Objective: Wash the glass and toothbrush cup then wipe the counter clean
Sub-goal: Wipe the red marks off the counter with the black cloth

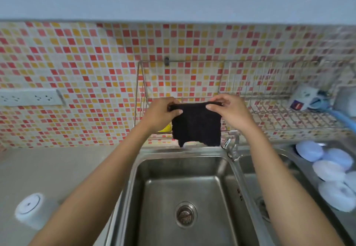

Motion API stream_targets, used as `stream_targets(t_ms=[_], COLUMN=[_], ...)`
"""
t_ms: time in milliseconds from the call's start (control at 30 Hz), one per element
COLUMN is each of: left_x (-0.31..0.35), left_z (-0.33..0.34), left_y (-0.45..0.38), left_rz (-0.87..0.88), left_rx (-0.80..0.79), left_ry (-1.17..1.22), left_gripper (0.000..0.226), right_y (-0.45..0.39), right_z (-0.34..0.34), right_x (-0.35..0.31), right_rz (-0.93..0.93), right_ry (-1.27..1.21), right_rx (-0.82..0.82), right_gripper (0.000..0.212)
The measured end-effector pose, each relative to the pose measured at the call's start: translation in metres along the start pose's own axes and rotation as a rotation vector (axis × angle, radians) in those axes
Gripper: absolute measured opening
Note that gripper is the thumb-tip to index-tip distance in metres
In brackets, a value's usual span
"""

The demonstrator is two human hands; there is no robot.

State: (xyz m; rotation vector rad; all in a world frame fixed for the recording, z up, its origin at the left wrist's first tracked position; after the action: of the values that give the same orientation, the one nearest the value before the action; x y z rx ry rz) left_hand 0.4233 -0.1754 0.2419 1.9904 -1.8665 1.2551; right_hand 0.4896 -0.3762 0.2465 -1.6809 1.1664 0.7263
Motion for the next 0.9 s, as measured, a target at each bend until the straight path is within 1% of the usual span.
stream_targets(t_ms=[100, 200, 300, 367, 400, 467, 500, 567, 633, 800, 900], left_x=[-0.018, -0.037, -0.052, -0.056, -0.055, -0.047, -0.044, -0.047, -0.055, -0.054, -0.052], left_z=[0.018, 0.033, 0.046, 0.052, 0.053, 0.057, 0.062, 0.076, 0.084, 0.085, 0.080], left_y=[-0.031, -0.047, -0.055, -0.057, -0.056, -0.052, -0.048, -0.037, -0.028, -0.018, -0.012], left_rz=[-0.040, -0.101, -0.144, -0.154, -0.125, -0.007, 0.047, 0.096, 0.082, 0.049, 0.001], left_rx=[0.002, -0.002, -0.033, -0.040, -0.032, -0.026, -0.054, -0.190, -0.279, -0.376, -0.360], left_ry=[-0.046, -0.068, -0.168, -0.230, -0.280, -0.406, -0.454, -0.529, -0.526, -0.506, -0.460], left_gripper=[0.014, 0.017, 0.021, 0.028, 0.035, 0.047, 0.049, 0.053, 0.058, 0.068, 0.066], right_y=[-0.032, -0.050, -0.060, -0.060, -0.058, -0.048, -0.041, -0.028, -0.021, -0.011, -0.006], right_z=[0.016, 0.036, 0.055, 0.063, 0.064, 0.067, 0.070, 0.082, 0.087, 0.086, 0.081], right_x=[0.017, 0.035, 0.058, 0.065, 0.065, 0.060, 0.057, 0.059, 0.065, 0.068, 0.064], right_rz=[0.030, 0.032, 0.060, 0.054, 0.018, -0.065, -0.092, -0.110, -0.080, 0.005, 0.033], right_ry=[0.021, 0.058, 0.165, 0.260, 0.319, 0.381, 0.385, 0.441, 0.515, 0.506, 0.483], right_rx=[0.006, -0.023, -0.089, -0.122, -0.117, -0.110, -0.145, -0.281, -0.368, -0.438, -0.423], right_gripper=[0.012, 0.014, 0.019, 0.026, 0.032, 0.043, 0.044, 0.045, 0.047, 0.063, 0.061])
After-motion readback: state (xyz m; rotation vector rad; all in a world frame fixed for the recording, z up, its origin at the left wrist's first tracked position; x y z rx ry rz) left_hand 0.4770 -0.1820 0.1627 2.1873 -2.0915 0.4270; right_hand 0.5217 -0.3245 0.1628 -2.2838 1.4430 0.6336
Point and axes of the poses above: each hand's wrist, its own y-axis away from the middle knuckle, its own z-axis out of the palm, x = y × z, the point moved 9 cm from there along -y, towards the middle knuckle, and after that the axes turned 14 degrees about x, right-handed, at the moved point
